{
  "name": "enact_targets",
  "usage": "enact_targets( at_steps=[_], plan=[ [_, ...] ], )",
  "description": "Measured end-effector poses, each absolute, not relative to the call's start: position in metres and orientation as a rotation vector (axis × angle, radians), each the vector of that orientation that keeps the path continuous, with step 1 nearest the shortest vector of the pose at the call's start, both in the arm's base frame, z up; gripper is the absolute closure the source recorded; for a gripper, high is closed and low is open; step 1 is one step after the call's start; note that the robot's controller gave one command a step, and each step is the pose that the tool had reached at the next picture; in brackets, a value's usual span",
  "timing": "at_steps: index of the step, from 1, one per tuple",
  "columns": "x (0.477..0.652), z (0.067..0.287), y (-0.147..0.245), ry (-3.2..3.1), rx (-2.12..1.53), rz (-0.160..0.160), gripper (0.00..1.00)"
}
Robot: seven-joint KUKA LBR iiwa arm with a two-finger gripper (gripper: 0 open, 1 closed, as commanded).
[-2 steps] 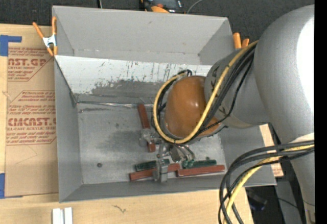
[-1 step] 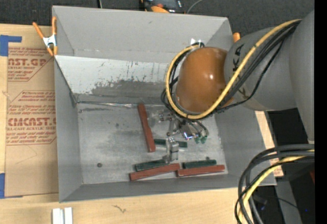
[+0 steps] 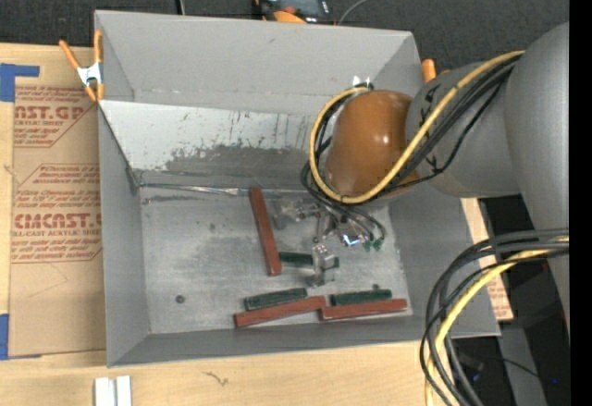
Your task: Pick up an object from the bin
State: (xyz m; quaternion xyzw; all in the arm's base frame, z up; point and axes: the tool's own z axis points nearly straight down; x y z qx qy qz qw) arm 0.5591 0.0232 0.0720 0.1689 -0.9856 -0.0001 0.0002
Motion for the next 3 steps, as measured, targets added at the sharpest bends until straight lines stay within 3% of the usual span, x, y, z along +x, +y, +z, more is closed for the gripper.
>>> enact_targets(
  at_steps=[1, 2, 3],
  plan=[
    [0.559, 0.075, 0.025, -3.098, 0.532, -0.002, 1.0],
    [0.564, 0.234, 0.051, -2.996, 0.977, 0.001, 1.0],
    [0.511, 0.224, 0.024, -2.758, 1.503, -0.002, 1.0]
  ],
)
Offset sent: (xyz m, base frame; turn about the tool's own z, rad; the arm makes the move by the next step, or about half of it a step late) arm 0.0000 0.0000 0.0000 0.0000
